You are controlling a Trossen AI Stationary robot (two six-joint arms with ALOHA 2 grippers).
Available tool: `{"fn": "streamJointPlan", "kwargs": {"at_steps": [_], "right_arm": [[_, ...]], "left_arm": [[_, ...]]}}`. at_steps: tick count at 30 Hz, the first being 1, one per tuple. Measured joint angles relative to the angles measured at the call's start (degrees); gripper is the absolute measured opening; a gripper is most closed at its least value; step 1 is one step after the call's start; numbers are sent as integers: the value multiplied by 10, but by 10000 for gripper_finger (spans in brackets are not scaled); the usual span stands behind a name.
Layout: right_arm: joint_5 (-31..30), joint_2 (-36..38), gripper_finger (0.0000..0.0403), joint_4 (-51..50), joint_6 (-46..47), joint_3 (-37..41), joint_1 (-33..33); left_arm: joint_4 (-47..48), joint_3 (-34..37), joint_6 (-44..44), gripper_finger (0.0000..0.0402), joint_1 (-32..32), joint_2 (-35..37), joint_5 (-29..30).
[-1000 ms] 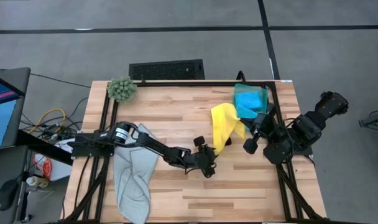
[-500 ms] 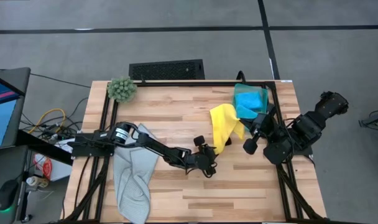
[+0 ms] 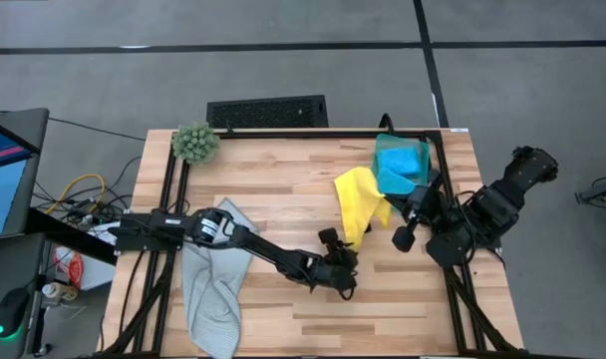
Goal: Fold microfiber towels
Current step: Fold the yellow microfiber cloth
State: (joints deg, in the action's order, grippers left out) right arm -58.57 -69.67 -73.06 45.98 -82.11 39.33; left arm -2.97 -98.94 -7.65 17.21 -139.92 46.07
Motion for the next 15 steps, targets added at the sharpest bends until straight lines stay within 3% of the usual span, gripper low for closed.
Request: {"fn": "streamJointPlan", "kwargs": {"at_steps": [6, 15], "right_arm": [[0, 0, 0, 2, 0, 0, 16], [-1, 0, 0, 3, 1, 0, 21]], "left_arm": [[4, 2, -27, 142, -10, -2, -38], [35, 2, -59, 133, -18, -9, -33]]}}
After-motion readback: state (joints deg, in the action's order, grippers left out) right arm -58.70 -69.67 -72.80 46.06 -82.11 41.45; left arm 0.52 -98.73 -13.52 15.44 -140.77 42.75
